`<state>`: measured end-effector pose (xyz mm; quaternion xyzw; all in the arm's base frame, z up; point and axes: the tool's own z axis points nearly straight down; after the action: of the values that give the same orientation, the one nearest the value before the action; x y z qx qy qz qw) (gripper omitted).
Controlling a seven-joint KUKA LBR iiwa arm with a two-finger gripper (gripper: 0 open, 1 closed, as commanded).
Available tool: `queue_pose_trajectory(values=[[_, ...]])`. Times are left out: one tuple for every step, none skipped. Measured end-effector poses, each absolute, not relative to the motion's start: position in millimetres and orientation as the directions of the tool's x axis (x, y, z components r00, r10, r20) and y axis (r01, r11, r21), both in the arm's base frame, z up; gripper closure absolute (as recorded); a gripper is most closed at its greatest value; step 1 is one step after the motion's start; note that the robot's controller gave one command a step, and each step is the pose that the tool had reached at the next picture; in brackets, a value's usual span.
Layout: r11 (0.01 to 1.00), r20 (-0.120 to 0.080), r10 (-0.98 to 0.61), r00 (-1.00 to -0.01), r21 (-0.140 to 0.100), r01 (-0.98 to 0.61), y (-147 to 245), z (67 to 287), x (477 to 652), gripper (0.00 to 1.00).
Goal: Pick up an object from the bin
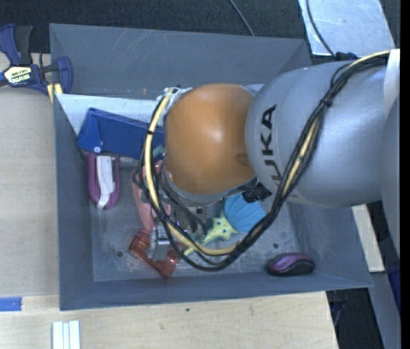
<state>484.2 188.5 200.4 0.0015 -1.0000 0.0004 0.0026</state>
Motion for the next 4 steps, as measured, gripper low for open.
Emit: queue_pose_trajectory(values=[[1.0, -0.002, 0.0, -1.0, 0.001, 0.0, 187.6, 203.6, 486.3, 0.0], [0.991, -0.007, -0.134, -0.991, 0.009, -0.134, 142.4, 70.8, 485.9, 0.0], [0.942, -0.018, -0.335, -0.942, 0.001, -0.335, 133.5, 141.9, 483.8, 0.0], [0.93, 0.0, -0.367, -0.93, 0.004, -0.367, 95.6, 100.3, 514.0, 0.0]])
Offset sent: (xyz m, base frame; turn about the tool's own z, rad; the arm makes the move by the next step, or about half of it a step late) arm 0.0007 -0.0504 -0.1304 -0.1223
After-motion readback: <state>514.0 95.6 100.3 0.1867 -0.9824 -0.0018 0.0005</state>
